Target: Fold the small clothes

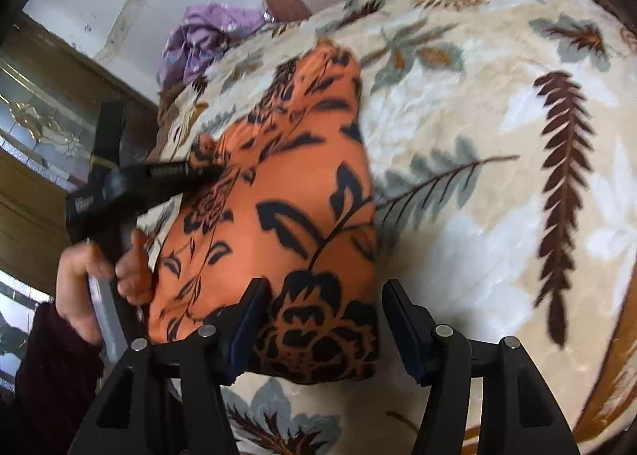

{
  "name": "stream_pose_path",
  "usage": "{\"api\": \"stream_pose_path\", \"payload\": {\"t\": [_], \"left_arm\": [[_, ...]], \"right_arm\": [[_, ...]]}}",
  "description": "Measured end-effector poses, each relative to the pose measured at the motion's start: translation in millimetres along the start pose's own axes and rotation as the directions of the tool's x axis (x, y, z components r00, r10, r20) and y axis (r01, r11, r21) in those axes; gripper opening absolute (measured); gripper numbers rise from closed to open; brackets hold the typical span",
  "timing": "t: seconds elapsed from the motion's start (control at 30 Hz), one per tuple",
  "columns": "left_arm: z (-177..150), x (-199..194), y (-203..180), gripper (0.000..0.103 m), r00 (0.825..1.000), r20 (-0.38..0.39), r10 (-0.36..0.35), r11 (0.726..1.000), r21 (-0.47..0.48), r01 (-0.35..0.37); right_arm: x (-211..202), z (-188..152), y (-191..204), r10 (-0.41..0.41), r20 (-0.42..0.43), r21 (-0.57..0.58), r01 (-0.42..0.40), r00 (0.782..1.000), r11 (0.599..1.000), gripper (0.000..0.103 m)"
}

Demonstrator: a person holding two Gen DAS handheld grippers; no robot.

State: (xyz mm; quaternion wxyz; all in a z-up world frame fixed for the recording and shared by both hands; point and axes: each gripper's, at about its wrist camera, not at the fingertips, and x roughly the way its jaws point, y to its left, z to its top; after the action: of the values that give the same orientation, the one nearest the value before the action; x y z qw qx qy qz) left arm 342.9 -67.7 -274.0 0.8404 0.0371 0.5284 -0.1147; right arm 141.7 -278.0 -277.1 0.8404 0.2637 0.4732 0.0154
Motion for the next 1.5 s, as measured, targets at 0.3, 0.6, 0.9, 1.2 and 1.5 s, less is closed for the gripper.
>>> {"api": "stream_pose_path", "payload": {"t": [0.3,0.6,0.9,1.2,1.5], "left_arm": [[-24.0,-6.0,16.7,0.001,0.982,0.143,0.127,0.991,0.032,-0.133],[-54.8,-70.6,36.1,0.001,0.988,0.149,0.047,0.998,0.029,-0.052],[-107.8,-85.9,23.2,0.003,0.994,0.111,-0.010,0.999,0.049,0.004],[-121.4,-72.1,5.5,0.003,0.979,0.115,0.166,0.975,0.130,-0.180],[-124.4,-108.7,-12.0,0.003,0.959,0.200,0.201,0.962,0.144,-0.232]], "right_arm": [[-18.7,-6.7,30.4,0.180,0.083,-0.133,-0.168,0.980,0.977,0.056],[6.9,-4.5,24.6,0.179,-0.004,-0.074,-0.179,0.984,0.981,0.047],[-23.4,-12.8,20.7,0.241,0.095,-0.065,-0.235,0.966,0.970,0.047],[-3.2,-11.1,15.5,0.195,0.000,-0.044,-0.195,0.981,0.980,0.044],[-21.8,-2.6,15.1,0.236,0.072,-0.039,-0.233,0.969,0.972,0.045]]}}
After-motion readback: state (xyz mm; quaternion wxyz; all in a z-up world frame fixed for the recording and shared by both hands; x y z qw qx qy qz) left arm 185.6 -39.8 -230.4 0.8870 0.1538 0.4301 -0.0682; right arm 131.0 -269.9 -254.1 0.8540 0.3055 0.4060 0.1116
